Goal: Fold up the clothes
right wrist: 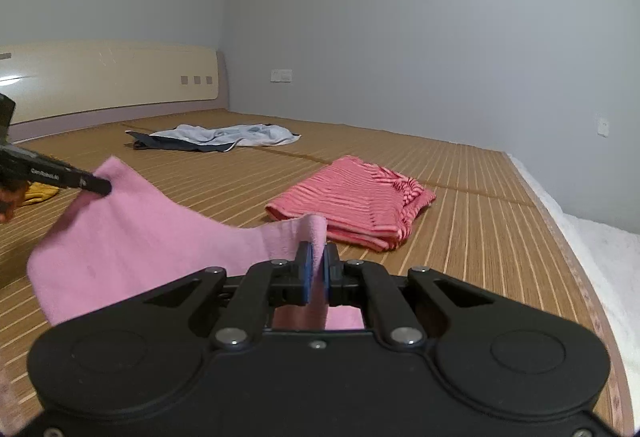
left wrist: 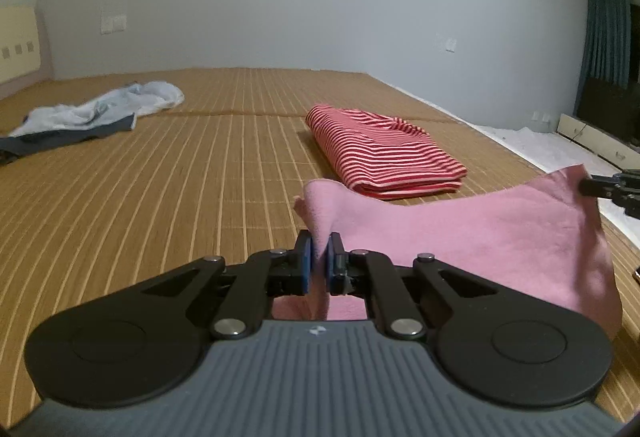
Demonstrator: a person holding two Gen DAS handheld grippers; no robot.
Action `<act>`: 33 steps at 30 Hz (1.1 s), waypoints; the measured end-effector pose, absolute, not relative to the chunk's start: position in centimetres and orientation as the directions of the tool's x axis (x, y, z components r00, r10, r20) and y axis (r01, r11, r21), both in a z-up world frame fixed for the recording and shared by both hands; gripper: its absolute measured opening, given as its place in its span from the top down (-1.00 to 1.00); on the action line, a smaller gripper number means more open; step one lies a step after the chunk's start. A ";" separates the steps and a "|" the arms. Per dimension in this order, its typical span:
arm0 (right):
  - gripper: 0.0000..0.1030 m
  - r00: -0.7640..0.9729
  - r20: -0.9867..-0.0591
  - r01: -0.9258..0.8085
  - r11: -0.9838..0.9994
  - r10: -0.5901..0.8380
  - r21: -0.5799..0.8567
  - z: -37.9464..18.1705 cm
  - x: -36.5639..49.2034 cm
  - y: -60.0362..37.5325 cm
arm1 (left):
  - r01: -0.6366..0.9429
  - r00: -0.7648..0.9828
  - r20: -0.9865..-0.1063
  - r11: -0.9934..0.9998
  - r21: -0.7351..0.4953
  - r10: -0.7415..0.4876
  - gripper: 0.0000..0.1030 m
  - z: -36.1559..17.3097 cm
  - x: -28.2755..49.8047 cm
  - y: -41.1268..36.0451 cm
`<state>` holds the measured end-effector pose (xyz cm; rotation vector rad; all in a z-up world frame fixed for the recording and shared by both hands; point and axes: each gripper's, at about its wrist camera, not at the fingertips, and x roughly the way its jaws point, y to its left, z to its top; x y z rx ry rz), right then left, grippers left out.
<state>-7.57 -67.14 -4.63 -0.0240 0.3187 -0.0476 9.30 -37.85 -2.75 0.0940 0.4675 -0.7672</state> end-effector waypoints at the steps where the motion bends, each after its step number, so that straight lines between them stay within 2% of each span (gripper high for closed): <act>1: 0.87 0.946 -0.319 0.051 0.998 -0.060 -0.038 -4.8 -6.5 -67.6 | 0.684 0.621 -0.449 0.724 -0.092 -0.643 0.83 -3.3 10.0 -38.2; 4: 0.87 0.934 -0.345 0.078 0.996 -0.091 -0.051 -5.4 -3.4 -68.9 | 0.671 0.612 -0.475 0.733 -0.109 -0.632 0.83 -5.0 12.0 -39.2; 11: 0.86 0.860 -0.486 0.142 0.988 -0.153 -0.061 -10.2 2.5 -70.4 | 0.642 0.610 -0.510 0.756 -0.130 -0.606 0.77 -8.4 15.3 -40.9; 12: 0.86 0.850 -0.500 0.149 0.986 -0.164 -0.071 -10.8 2.8 -70.3 | 0.637 0.617 -0.507 0.760 -0.126 -0.602 0.55 -8.7 15.3 -40.8; 13: 0.85 0.839 -0.515 0.155 0.985 -0.174 -0.080 -11.3 3.1 -70.2 | 0.613 0.644 -0.499 0.781 -0.116 -0.580 0.18 -8.6 15.3 -40.4; 14: 0.84 0.823 -0.543 0.153 0.985 -0.169 -0.075 -11.8 3.3 -70.3 | 0.588 0.670 -0.490 0.801 -0.107 -0.557 0.01 -8.4 15.2 -40.0; 15: 0.71 0.821 -0.542 0.166 0.983 -0.181 -0.077 -12.0 3.2 -70.3 | 0.567 0.695 -0.475 0.818 -0.098 -0.539 -0.15 -7.9 14.8 -39.2; 16: 0.62 0.818 -0.541 0.179 0.981 -0.194 -0.080 -12.2 3.1 -70.4 | 0.545 0.719 -0.460 0.833 -0.090 -0.521 -0.18 -7.5 14.5 -38.3; 17: 0.41 0.817 -0.532 0.201 0.975 -0.223 -0.099 -11.8 2.7 -70.3 | 0.539 0.730 -0.448 0.838 -0.088 -0.516 -0.18 -6.9 13.9 -37.3; 18: 0.29 0.823 -0.506 0.221 0.966 -0.258 -0.134 -11.2 1.9 -70.1 | 0.544 0.732 -0.439 0.835 -0.083 -0.521 -0.22 -6.2 13.1 -36.5; 21: 0.29 0.853 -0.423 0.242 0.950 -0.305 -0.195 -8.9 -1.4 -68.7 | 0.610 0.710 -0.409 0.791 -0.052 -0.574 -0.26 -5.2 10.3 -36.3; 24: 0.21 0.911 -0.388 0.102 0.988 -0.141 -0.118 -7.2 -4.1 -65.9 | 0.704 0.627 -0.435 0.709 -0.038 -0.646 -0.26 -5.6 7.6 -38.7; 26: 0.19 0.911 -0.410 -0.001 0.994 -0.042 -0.105 -7.8 -4.1 -63.4 | 0.699 0.646 -0.485 0.711 0.067 -0.589 -0.26 -7.0 6.5 -40.5; 28: 0.18 0.888 -0.458 -0.020 0.991 -0.043 -0.133 -9.4 -3.2 -62.0 | 0.667 0.686 -0.534 0.720 0.190 -0.494 -0.27 -8.7 5.8 -41.7; 31: 0.19 0.825 -0.558 0.011 0.991 -0.085 -0.135 -12.2 -2.5 -62.0 | 0.643 0.699 -0.523 0.749 0.160 -0.488 -0.30 -9.7 5.8 -39.8; 33: 0.19 0.835 -0.546 0.037 0.997 -0.065 -0.063 -12.6 -4.1 -63.2 | 0.627 0.680 -0.542 0.775 0.080 -0.494 -0.30 -9.4 6.1 -37.9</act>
